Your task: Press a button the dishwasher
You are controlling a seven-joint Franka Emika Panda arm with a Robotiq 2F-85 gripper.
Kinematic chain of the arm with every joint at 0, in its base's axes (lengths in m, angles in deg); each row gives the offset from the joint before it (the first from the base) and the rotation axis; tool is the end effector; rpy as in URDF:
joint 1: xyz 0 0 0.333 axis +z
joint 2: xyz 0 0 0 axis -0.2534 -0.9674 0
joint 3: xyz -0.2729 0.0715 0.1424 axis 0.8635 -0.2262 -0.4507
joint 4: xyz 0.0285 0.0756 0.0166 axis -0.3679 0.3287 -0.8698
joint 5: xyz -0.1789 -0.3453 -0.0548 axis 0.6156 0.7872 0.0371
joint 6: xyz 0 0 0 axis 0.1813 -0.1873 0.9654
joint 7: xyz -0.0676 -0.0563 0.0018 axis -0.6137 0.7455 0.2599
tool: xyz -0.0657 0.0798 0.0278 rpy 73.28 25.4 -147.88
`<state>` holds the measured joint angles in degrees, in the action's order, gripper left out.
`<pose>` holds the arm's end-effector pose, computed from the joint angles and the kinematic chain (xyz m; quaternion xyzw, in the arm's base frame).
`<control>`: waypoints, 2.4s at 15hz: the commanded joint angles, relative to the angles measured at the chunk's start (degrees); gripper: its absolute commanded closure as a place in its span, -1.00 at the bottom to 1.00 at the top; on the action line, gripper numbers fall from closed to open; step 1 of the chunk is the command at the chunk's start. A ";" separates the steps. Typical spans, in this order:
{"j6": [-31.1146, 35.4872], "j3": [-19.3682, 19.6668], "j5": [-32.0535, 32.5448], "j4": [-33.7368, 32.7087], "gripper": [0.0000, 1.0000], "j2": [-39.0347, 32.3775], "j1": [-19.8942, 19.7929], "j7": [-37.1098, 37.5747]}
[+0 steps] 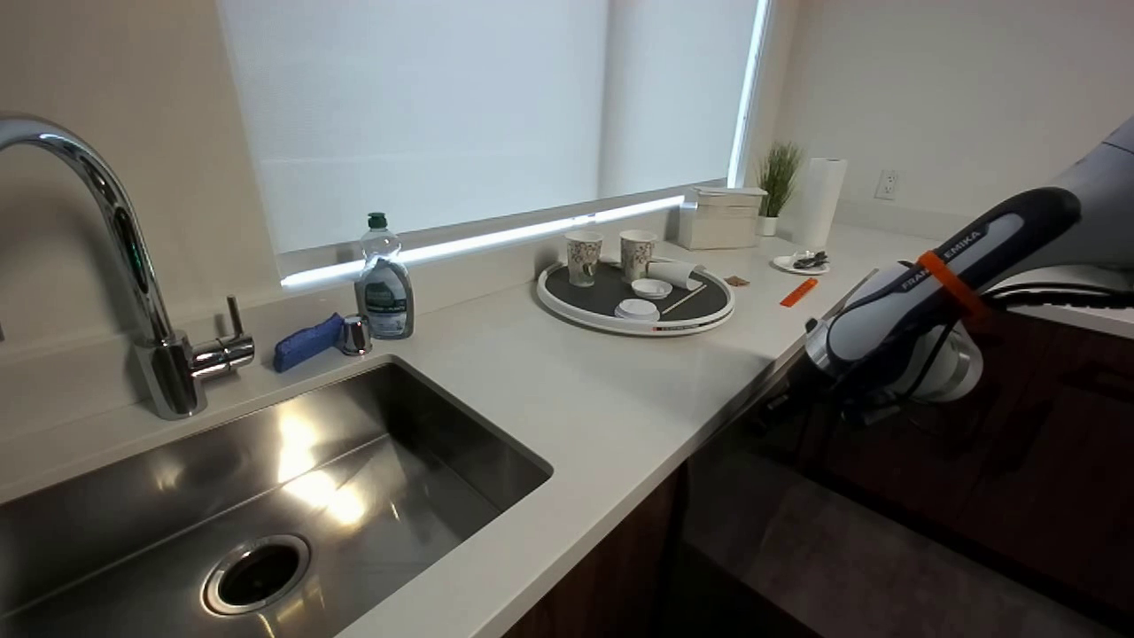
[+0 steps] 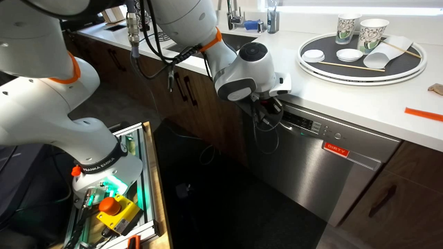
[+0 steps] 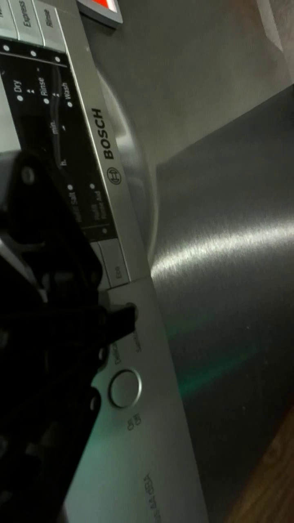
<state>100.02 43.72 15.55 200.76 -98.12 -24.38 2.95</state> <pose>0.5514 -0.0455 0.1616 -0.9716 -0.1036 -0.1851 0.1044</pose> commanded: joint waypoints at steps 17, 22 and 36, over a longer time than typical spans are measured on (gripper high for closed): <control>4.95 -8.55 -3.32 -3.09 1.00 -4.73 -6.74 8.16; 3.88 -7.49 -2.98 -3.30 1.00 -4.49 -5.57 9.11; -20.18 13.82 -1.55 -0.33 1.00 14.33 15.91 6.65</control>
<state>86.97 50.20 13.90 199.64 -88.92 -15.98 9.90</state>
